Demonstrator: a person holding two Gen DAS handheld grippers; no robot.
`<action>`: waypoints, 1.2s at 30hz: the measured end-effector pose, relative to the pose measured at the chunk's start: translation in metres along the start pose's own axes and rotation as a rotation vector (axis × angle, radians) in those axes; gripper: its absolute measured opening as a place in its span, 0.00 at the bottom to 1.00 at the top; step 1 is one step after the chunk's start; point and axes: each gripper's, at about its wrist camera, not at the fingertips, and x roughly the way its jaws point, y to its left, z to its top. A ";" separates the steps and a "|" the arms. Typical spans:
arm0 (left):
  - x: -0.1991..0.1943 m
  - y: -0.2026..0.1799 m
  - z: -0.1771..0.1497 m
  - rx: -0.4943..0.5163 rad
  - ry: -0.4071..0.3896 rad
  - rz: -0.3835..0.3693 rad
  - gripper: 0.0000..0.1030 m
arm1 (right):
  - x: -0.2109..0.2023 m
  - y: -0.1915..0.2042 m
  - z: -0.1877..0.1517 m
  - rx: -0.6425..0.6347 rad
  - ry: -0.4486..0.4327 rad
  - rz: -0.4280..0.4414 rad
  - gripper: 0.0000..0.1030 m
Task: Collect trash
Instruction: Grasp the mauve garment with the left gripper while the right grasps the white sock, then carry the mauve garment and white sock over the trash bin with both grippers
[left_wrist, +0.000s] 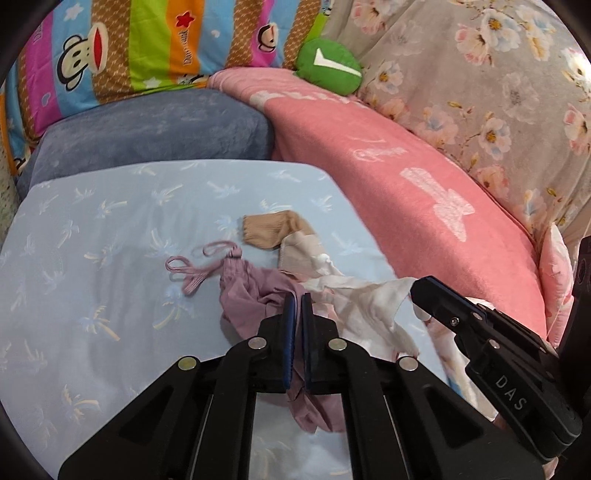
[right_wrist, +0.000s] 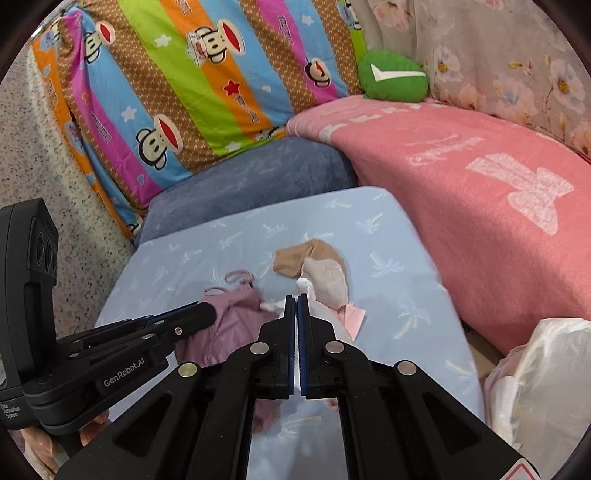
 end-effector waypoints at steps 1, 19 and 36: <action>-0.003 -0.005 0.000 0.007 -0.006 -0.006 0.03 | -0.006 -0.001 0.001 0.002 -0.010 -0.002 0.01; -0.023 -0.131 -0.015 0.159 -0.036 -0.129 0.03 | -0.127 -0.087 0.003 0.102 -0.164 -0.104 0.01; -0.004 -0.223 -0.041 0.283 0.023 -0.215 0.03 | -0.192 -0.172 -0.032 0.205 -0.200 -0.225 0.01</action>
